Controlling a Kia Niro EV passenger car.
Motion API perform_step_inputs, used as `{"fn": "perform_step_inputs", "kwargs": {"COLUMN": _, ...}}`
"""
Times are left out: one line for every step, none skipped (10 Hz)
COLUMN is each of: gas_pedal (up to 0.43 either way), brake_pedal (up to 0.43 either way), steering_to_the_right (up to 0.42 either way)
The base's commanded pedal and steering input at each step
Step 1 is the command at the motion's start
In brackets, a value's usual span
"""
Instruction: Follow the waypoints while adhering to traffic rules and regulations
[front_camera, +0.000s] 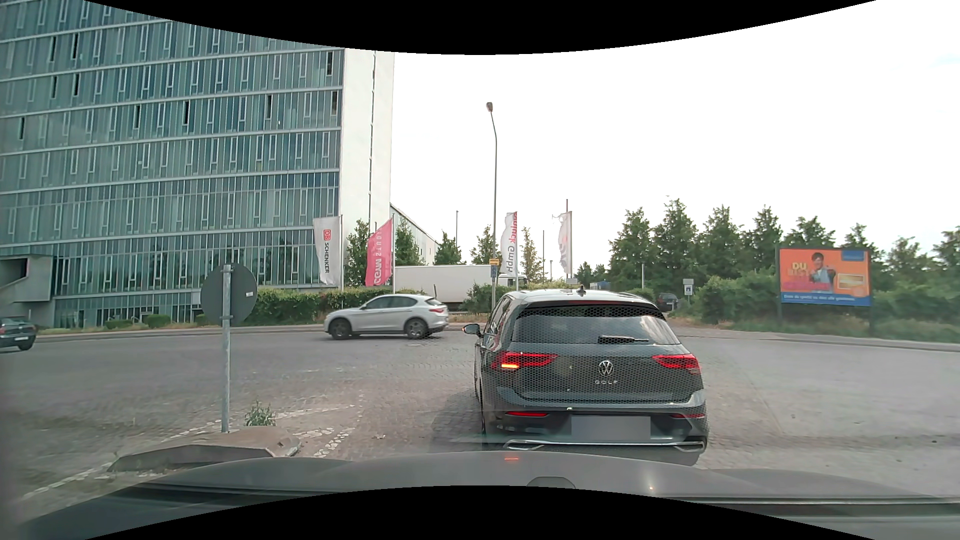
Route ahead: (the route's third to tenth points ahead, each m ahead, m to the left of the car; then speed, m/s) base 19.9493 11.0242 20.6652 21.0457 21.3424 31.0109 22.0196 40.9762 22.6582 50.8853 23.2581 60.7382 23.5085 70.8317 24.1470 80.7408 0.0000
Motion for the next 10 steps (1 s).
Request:
{"fn": "perform_step_inputs", "kwargs": {"gas_pedal": 0.0, "brake_pedal": 0.25, "steering_to_the_right": -0.006}}
{"fn": "perform_step_inputs", "kwargs": {"gas_pedal": 0.0, "brake_pedal": 0.25, "steering_to_the_right": -0.007}}
{"fn": "perform_step_inputs", "kwargs": {"gas_pedal": 0.0, "brake_pedal": 0.244, "steering_to_the_right": -0.006}}
{"fn": "perform_step_inputs", "kwargs": {"gas_pedal": 0.0, "brake_pedal": 0.226, "steering_to_the_right": -0.006}}
{"fn": "perform_step_inputs", "kwargs": {"gas_pedal": 0.0, "brake_pedal": 0.189, "steering_to_the_right": -0.006}}
{"fn": "perform_step_inputs", "kwargs": {"gas_pedal": 0.0, "brake_pedal": 0.134, "steering_to_the_right": -0.006}}
{"fn": "perform_step_inputs", "kwargs": {"gas_pedal": 0.0, "brake_pedal": 0.024, "steering_to_the_right": -0.007}}
{"fn": "perform_step_inputs", "kwargs": {"gas_pedal": 0.0, "brake_pedal": 0.0, "steering_to_the_right": -0.007}}
{"fn": "perform_step_inputs", "kwargs": {"gas_pedal": 0.0, "brake_pedal": 0.0, "steering_to_the_right": -0.006}}
{"fn": "perform_step_inputs", "kwargs": {"gas_pedal": 0.0, "brake_pedal": 0.0, "steering_to_the_right": -0.007}}
